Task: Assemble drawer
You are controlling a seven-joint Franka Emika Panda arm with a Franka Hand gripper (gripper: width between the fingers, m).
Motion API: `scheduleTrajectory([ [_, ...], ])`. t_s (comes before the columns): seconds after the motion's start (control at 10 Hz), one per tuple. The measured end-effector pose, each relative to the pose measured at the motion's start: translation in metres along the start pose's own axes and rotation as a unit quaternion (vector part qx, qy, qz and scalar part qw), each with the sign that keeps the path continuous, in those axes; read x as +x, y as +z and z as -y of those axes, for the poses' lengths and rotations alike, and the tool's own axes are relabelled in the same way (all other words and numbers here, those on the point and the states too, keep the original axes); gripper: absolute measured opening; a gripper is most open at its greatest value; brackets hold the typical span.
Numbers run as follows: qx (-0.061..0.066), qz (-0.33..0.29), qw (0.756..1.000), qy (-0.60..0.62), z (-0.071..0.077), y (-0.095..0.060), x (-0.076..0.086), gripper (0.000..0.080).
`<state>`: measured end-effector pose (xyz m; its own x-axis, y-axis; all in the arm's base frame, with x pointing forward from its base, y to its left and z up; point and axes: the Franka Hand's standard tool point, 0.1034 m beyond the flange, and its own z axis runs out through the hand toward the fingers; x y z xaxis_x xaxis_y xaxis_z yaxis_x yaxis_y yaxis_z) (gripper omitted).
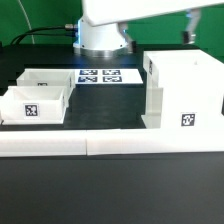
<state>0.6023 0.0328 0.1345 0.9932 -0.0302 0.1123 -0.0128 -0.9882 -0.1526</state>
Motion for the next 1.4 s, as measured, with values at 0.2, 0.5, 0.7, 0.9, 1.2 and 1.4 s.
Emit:
scheduleTrajectory([
  [0.2, -0.002, 0.003, 1.000, 0.004, -0.048, 0.001, -0.012, 0.0649],
  [0.5, 0.000, 0.003, 1.000, 0.013, -0.054, 0.002, -0.014, 0.0649],
  [0.7, -0.004, 0.003, 1.000, 0.004, -0.056, 0.003, -0.015, 0.0649],
  [0.9, -0.034, 0.005, 0.999, -0.020, -0.074, 0.015, -0.036, 0.0649],
  [1.2, -0.051, 0.013, 0.999, 0.011, -0.110, 0.031, -0.065, 0.0649],
  [1.4, -0.051, 0.014, 0.999, 0.011, -0.115, 0.032, -0.066, 0.0649],
])
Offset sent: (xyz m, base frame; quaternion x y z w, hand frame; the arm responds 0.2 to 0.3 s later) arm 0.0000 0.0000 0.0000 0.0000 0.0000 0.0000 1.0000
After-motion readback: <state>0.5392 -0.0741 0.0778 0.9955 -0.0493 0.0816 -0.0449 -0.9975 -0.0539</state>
